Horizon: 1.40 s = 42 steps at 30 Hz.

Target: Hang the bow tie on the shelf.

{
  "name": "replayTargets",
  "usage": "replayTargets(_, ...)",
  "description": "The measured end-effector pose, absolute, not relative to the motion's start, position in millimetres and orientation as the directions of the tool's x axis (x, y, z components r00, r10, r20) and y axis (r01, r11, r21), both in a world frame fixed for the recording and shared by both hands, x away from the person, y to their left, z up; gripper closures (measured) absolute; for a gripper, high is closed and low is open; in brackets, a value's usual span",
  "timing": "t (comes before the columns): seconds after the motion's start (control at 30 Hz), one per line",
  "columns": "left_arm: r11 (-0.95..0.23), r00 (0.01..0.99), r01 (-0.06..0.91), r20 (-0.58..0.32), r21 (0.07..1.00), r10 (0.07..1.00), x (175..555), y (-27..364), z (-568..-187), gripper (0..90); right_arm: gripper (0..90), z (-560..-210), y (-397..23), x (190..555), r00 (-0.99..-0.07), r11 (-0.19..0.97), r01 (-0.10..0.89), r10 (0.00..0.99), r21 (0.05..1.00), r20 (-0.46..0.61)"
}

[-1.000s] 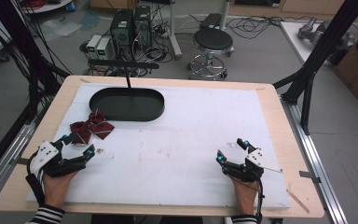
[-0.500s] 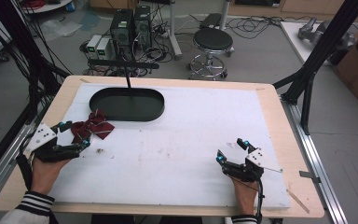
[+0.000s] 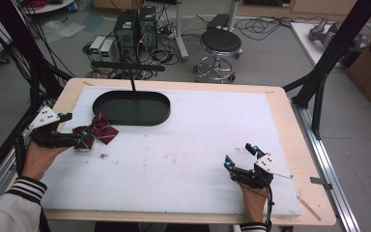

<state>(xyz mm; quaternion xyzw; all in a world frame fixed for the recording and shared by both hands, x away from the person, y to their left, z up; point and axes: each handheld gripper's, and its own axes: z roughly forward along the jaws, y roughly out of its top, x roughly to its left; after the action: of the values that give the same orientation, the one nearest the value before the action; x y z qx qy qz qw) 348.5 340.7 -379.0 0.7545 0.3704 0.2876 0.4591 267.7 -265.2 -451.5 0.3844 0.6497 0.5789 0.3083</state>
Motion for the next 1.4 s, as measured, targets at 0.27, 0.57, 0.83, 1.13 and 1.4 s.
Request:
replayTargets(0.27,-0.351,0.567,0.368,0.092,0.861,0.819,372,346,-380,16.9,10.3,-451,-265,268,-0.515,0.034,0.143,0.856,0.989,0.045)
replayTargets(0.57,-0.387,0.550,0.447,0.094,0.807,0.830,393,348,-389,21.7,10.3,-451,-265,268,-0.514,0.034,0.143,0.857,0.989,0.045)
replayTargets(0.83,-0.449,0.574,0.516,0.094,0.729,0.813,410,347,-395,25.1,10.3,-452,-265,267,-0.511,0.030,0.147,0.858,0.989,0.050)
replayTargets(1.13,-0.499,0.600,0.563,0.090,0.659,0.795,426,343,-404,29.1,10.3,-452,-265,268,-0.512,0.031,0.146,0.858,0.989,0.049)
replayTargets(1.4,-0.529,0.618,0.594,0.076,0.606,0.782,435,337,-408,34.4,10.2,-452,-265,268,-0.512,0.030,0.145,0.858,0.989,0.050)
